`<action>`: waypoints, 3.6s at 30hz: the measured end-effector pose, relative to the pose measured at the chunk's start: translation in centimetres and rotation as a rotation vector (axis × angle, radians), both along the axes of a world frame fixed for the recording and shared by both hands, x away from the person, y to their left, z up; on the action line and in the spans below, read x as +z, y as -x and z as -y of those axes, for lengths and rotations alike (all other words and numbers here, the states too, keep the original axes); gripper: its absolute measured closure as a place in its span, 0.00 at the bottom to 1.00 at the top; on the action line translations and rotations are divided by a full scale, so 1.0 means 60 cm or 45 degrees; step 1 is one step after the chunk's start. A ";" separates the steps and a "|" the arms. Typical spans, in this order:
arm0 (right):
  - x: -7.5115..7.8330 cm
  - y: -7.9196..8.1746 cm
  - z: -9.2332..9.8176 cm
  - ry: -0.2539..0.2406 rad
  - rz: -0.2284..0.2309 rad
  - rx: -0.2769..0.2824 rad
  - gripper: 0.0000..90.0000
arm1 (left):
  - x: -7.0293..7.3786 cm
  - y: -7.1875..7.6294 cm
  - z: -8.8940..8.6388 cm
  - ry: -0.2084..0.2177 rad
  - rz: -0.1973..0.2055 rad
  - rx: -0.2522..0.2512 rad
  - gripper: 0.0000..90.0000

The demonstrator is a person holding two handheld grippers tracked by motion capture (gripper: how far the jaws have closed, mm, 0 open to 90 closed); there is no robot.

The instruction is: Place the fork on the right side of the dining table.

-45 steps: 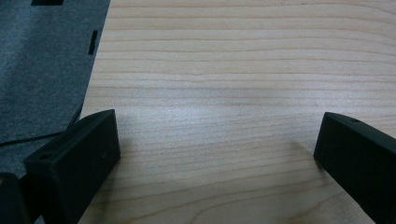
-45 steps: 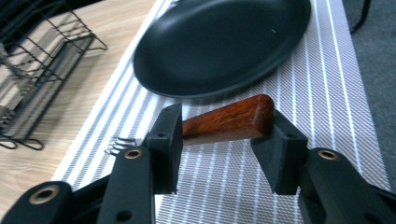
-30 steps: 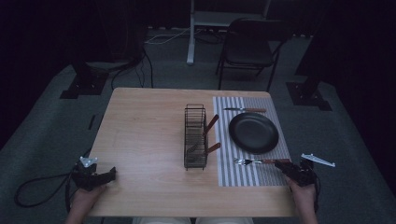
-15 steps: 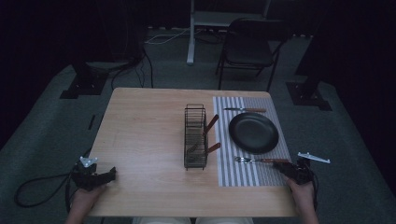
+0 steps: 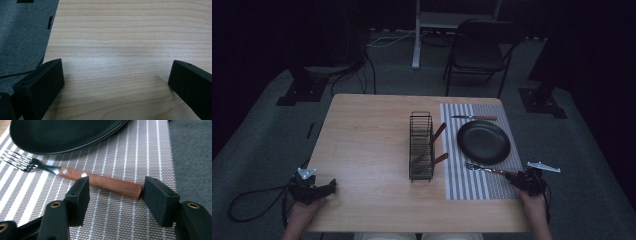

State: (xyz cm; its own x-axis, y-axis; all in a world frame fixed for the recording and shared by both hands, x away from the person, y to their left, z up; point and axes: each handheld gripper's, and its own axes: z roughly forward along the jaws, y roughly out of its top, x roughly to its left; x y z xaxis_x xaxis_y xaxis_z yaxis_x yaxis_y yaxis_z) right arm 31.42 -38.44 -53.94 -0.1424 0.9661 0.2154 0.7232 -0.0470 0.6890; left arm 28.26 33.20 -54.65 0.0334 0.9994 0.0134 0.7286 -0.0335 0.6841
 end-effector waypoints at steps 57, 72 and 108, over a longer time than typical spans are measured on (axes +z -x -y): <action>0.012 -0.032 -0.103 -0.065 0.083 0.174 0.21 | 0.000 0.000 0.000 0.000 0.000 0.000 0.01; -0.004 -0.045 -0.108 -0.088 0.049 0.181 0.20 | 0.000 0.000 0.000 0.000 0.000 0.000 0.01; -0.007 0.052 -0.110 0.051 0.197 0.131 0.16 | 0.000 0.000 0.000 0.002 0.002 0.001 0.01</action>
